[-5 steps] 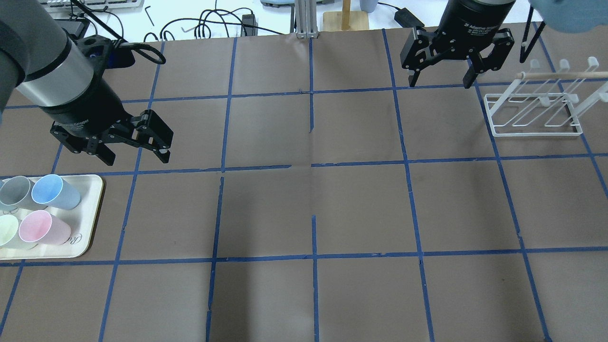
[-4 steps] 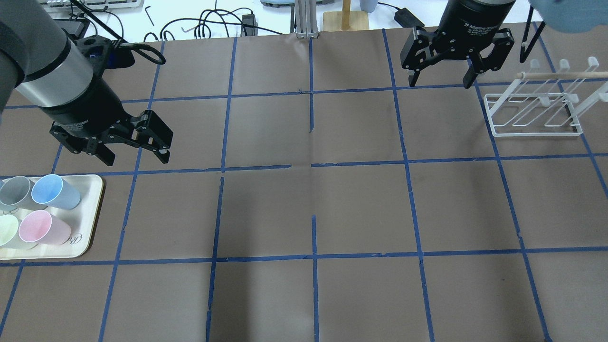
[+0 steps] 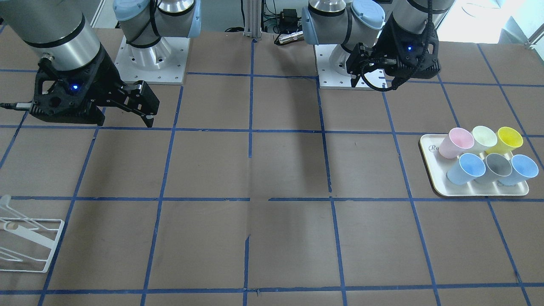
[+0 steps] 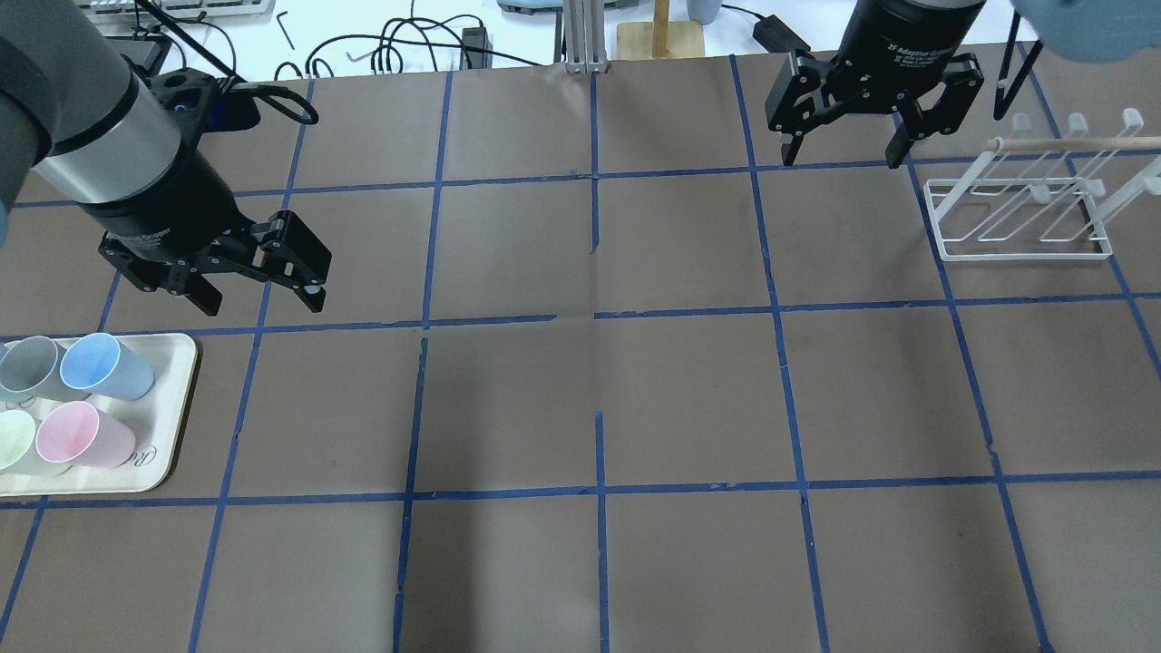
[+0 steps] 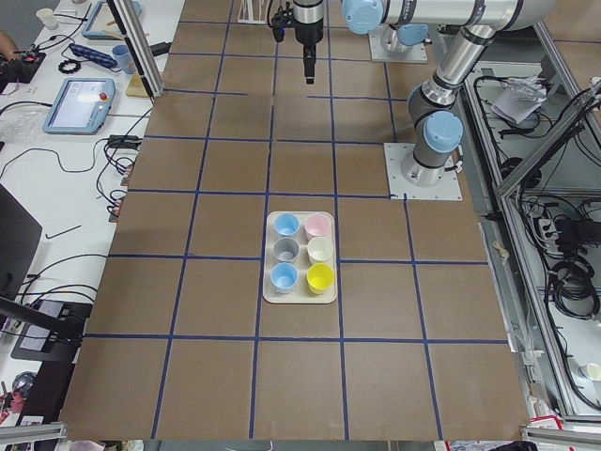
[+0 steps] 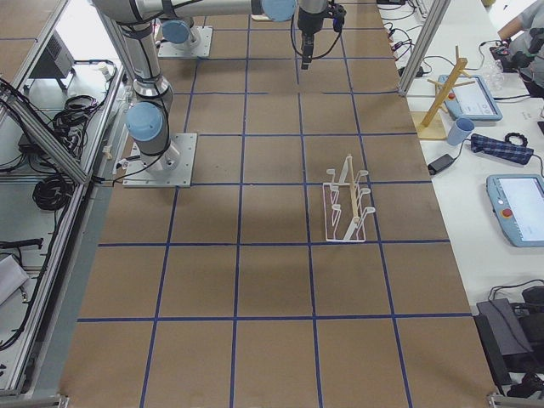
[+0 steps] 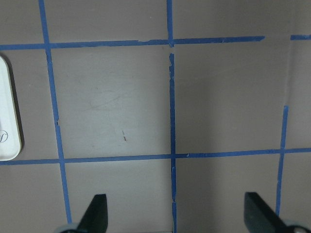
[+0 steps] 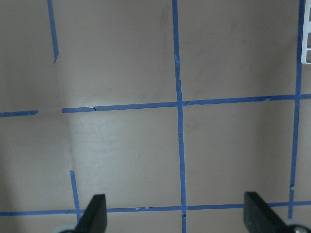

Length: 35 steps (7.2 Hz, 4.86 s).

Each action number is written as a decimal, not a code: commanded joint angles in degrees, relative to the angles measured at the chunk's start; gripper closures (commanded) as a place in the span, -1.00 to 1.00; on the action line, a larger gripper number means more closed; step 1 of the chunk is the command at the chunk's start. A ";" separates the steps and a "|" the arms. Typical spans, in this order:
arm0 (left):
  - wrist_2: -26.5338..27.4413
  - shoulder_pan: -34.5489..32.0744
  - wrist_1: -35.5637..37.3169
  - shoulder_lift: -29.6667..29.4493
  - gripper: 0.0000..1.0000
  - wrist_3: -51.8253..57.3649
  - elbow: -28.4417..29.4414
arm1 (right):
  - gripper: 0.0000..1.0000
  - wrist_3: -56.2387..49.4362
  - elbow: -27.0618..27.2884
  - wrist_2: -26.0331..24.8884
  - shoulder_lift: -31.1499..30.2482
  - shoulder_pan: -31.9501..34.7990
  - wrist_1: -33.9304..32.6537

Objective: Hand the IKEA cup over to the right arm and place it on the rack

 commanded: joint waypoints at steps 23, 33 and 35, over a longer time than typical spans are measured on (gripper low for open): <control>6.24 36.76 33.26 -31.42 -1.00 65.72 -1.22 | -1.00 -0.08 0.00 0.13 0.12 0.00 0.23; 5.72 36.41 26.95 -31.17 1.00 65.48 0.36 | -1.00 0.01 0.00 0.13 0.12 0.00 0.31; -0.21 35.97 20.65 -28.89 1.00 59.63 2.72 | -1.00 0.01 0.00 0.04 0.12 0.00 0.31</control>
